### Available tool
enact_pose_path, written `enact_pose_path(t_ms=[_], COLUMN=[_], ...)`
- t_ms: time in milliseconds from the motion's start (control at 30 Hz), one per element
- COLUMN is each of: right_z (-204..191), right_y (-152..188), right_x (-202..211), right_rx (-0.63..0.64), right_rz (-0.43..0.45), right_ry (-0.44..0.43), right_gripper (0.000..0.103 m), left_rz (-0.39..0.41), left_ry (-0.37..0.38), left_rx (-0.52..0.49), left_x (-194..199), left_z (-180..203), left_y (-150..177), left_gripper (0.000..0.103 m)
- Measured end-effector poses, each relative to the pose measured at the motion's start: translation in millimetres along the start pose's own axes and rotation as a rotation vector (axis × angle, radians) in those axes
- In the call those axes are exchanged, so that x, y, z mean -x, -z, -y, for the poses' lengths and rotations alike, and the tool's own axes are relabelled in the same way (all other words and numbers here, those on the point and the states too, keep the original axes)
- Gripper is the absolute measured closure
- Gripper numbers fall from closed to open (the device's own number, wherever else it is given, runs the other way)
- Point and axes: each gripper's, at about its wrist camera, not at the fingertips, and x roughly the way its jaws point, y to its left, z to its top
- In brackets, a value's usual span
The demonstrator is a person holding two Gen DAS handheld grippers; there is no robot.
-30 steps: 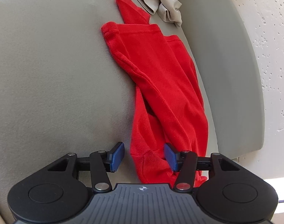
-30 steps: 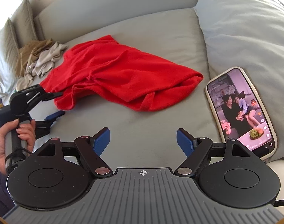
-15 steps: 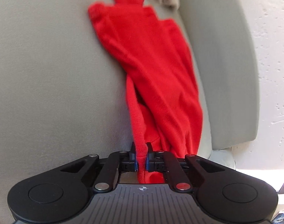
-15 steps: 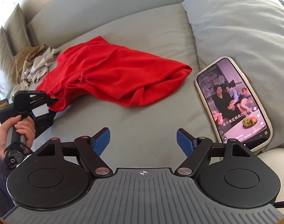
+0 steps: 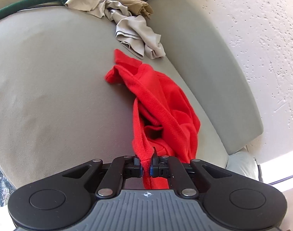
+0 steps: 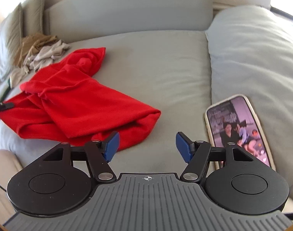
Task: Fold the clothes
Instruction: 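Grasp the red shirt's hem edge with the left gripper, then grasp another hem edge with the right gripper while the left gripper holds its edge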
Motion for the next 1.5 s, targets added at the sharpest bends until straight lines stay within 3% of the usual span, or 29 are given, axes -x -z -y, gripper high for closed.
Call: enact_pose_path(t_ms=[233, 333, 533, 633, 667, 700, 733, 833, 867, 967, 1000, 1067, 1133, 1200, 1233, 1267, 1300, 1433, 1500], right_z=[-21, -34, -98, -122, -128, -134, -138, -141, -131, -69, -33, 23, 58, 70, 70, 69, 71, 71, 68], right_y=[0, -3, -6, -4, -6, -8, -12, -34, -50, -108, -121, -127, -120, -105, -96, -84, -73, -35, -19], right_x=[-24, -31, -39, -47, -49, -51, -52, -48, -44, -30, -28, -34, -48, -53, -51, -46, -39, -23, -23], right_rx=[0.233, 0.354, 0.775, 0.910, 0.913, 0.915, 0.887, 0.719, 0.595, 0.071, -0.159, -0.433, -0.509, -0.469, -0.435, -0.408, -0.403, -0.493, -0.562], right_rz=[0.044, 0.094, 0.229, 0.262, 0.262, 0.261, 0.257, 0.260, 0.284, 0.381, 0.387, 0.340, 0.194, 0.082, 0.049, 0.027, 0.018, -0.057, -0.087], right_ry=[0.073, 0.056, 0.000, -0.038, -0.063, -0.089, -0.121, -0.154, -0.142, -0.025, 0.032, 0.168, 0.170, 0.147, 0.143, 0.115, 0.076, -0.174, -0.245], right_gripper=[0.043, 0.041, 0.046, 0.062, 0.074, 0.094, 0.101, 0.102, 0.102, 0.102, 0.102, 0.102, 0.100, 0.089, 0.077, 0.052, 0.045, 0.046, 0.046], left_rz=[0.000, -0.008, -0.009, -0.009, -0.009, -0.009, -0.008, 0.000, 0.004, 0.006, 0.006, 0.005, 0.001, -0.003, -0.005, -0.008, -0.010, -0.018, -0.021], left_ry=[-0.029, -0.037, -0.060, -0.068, -0.072, -0.075, -0.079, -0.094, -0.099, -0.107, -0.108, -0.111, -0.107, -0.106, -0.104, -0.104, -0.104, -0.106, -0.103], left_rx=[-0.060, -0.058, -0.079, -0.088, -0.095, -0.103, -0.110, -0.132, -0.143, -0.163, -0.167, -0.177, -0.180, -0.175, -0.168, -0.166, -0.165, -0.166, -0.161], left_x=[-3, -6, -12, -15, -15, -15, -15, -12, -11, -11, -11, -11, -11, -11, -10, -10, -10, -9, -8], left_z=[-9, -9, -5, -3, -1, 0, 1, 3, 3, 4, 4, 3, 2, 0, -1, -1, -1, -1, -1], left_y=[7, 6, 7, 7, 8, 8, 8, 7, 7, 8, 8, 10, 12, 13, 13, 14, 14, 15, 15], left_gripper=[0.099, 0.099, 0.098, 0.098, 0.098, 0.098, 0.098, 0.098, 0.098, 0.098, 0.098, 0.098, 0.098, 0.098, 0.098, 0.098, 0.098, 0.097, 0.097])
